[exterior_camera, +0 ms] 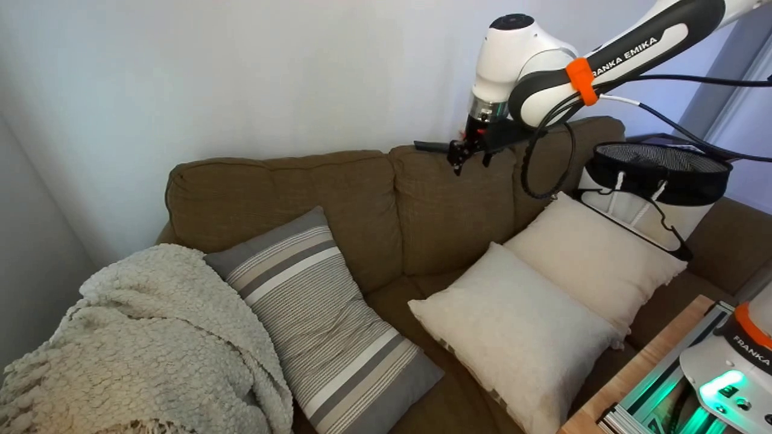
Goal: Move the pillow to the right
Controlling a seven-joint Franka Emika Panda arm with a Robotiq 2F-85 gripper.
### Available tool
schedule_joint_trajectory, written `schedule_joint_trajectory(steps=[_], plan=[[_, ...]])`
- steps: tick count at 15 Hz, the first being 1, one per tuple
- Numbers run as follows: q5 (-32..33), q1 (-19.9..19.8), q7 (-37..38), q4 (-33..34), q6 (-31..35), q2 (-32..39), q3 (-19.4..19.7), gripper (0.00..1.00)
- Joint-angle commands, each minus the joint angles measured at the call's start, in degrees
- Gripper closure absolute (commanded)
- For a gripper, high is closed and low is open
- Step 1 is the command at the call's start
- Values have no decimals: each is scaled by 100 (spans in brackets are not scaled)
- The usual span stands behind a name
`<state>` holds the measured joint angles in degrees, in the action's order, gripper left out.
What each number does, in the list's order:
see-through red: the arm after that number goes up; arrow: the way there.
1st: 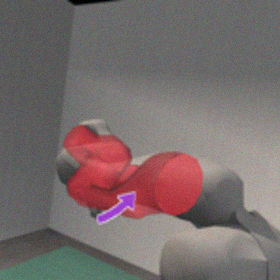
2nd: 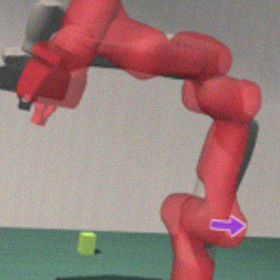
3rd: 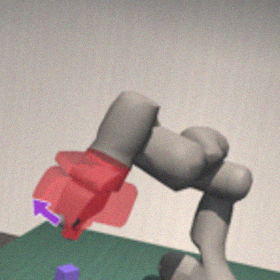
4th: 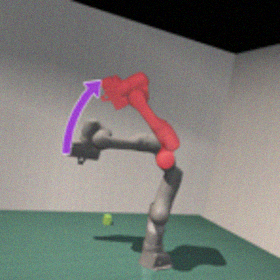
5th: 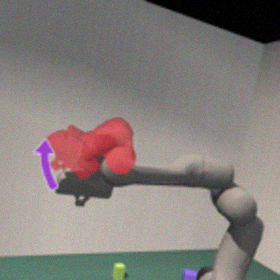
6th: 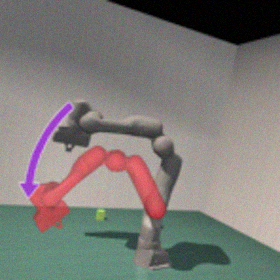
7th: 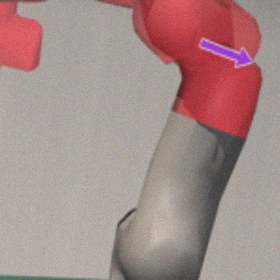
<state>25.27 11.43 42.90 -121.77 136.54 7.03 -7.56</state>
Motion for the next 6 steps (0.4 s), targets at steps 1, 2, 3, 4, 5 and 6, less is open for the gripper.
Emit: schedule_joint_trajectory(steps=[1, 2, 3, 4, 5, 6], plan=[[-497, 0, -1143, 203, 127, 337, -83, 0], [-649, -3, -1514, 249, 145, 415, -101, 0], [-779, -6, -1882, 277, 153, 447, -110, 0], [-818, -5, -2071, 303, 349, 483, -86, 0], [-645, 109, -1608, 210, 174, 367, 4, 0], [-666, 112, -1677, 237, 202, 397, 13, 1]])
